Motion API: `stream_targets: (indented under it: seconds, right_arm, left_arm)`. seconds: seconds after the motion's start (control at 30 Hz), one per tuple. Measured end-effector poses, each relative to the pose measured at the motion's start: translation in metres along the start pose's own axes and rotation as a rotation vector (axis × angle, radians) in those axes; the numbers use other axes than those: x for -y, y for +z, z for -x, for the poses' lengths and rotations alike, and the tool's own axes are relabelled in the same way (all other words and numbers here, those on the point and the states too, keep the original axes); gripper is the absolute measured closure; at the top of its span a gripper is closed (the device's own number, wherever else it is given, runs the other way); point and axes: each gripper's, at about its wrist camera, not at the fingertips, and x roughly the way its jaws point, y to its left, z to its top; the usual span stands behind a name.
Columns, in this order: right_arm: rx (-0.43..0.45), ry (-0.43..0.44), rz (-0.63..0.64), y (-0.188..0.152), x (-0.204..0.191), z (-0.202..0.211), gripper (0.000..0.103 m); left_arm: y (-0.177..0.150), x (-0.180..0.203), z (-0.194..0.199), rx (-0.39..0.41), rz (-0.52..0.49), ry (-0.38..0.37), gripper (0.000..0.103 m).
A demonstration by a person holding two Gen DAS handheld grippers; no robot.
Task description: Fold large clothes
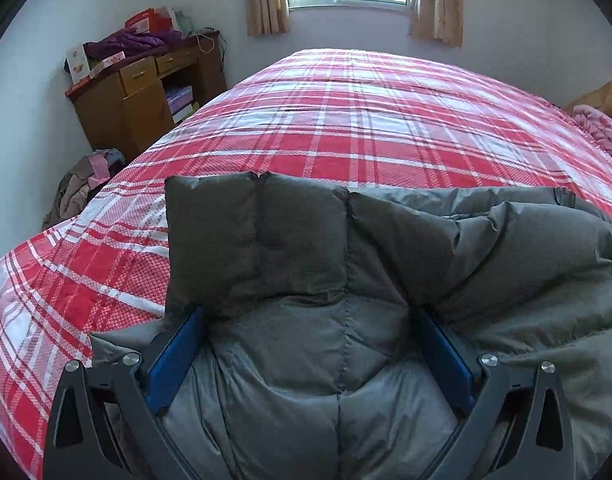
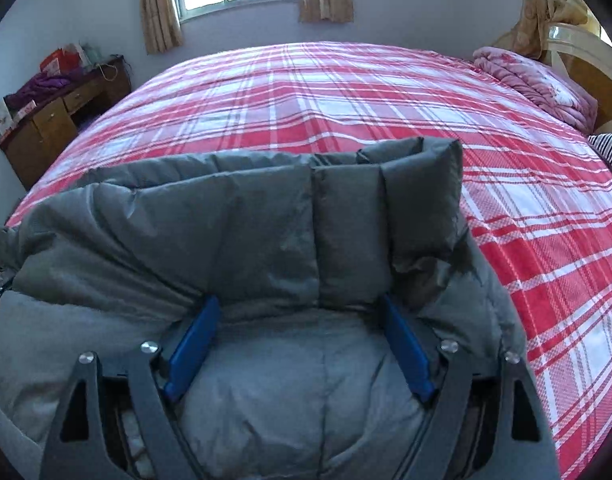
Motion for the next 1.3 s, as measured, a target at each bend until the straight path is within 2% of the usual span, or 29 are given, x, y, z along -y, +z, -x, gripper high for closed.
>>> stream_targets:
  seconds: [0.33,0.43,0.47,0.53,0.57,0.63,0.7,0.77,0.87,0.93,1.07,1.3]
  right_arm:
    - [-0.015,-0.043,0.021,0.0,-0.005,-0.004,0.017]
    - [-0.022,-0.062,0.034,0.0,-0.008,-0.004,0.016]
    - [-0.034,-0.078,0.049,0.002,-0.011,-0.004,0.016]
    - [-0.054,-0.118,0.042,0.008,-0.013,0.005,0.018]
    - [-0.042,-0.131,0.018,0.01,-0.013,0.013,0.018]
    - [0.067,-0.121,-0.025,0.019,-0.03,0.047,0.018]
    - [0.113,-0.06,0.006,0.026,-0.059,0.062,0.016]
    - [0.113,-0.015,0.059,0.031,-0.091,0.06,0.016]
    - [0.069,-0.034,0.143,0.029,-0.123,0.032,0.016]
    - [0.007,-0.019,0.161,0.022,-0.126,0.009,0.016]
    - [0.011,-0.026,0.148,0.011,-0.123,-0.005,0.01]
    - [-0.02,-0.048,0.162,0.01,-0.124,-0.015,0.005]
  left_arm:
    - [0.002,0.003,-0.002,-0.007,-0.012,0.018,0.001]
    - [0.009,0.002,0.003,-0.056,-0.023,0.018,0.001]
    - [0.013,-0.003,0.013,-0.072,0.005,0.021,0.001]
    - [0.019,-0.016,0.046,-0.003,0.07,-0.058,0.001]
    - [0.021,-0.019,0.057,0.033,0.079,-0.074,0.001]
    - [0.025,-0.022,0.07,0.089,0.083,-0.041,0.001]
    - [0.026,-0.02,0.059,0.086,0.063,0.022,0.001]
    - [0.022,-0.02,0.041,0.048,0.064,0.058,0.001]
    - [0.009,-0.017,0.012,-0.003,0.048,0.094,0.001]
    - [0.005,-0.022,0.013,0.021,0.09,0.053,0.001]
    - [0.004,-0.024,0.004,0.016,0.119,0.019,0.001]
    - [0.004,-0.018,-0.004,-0.004,0.103,0.036,0.001]
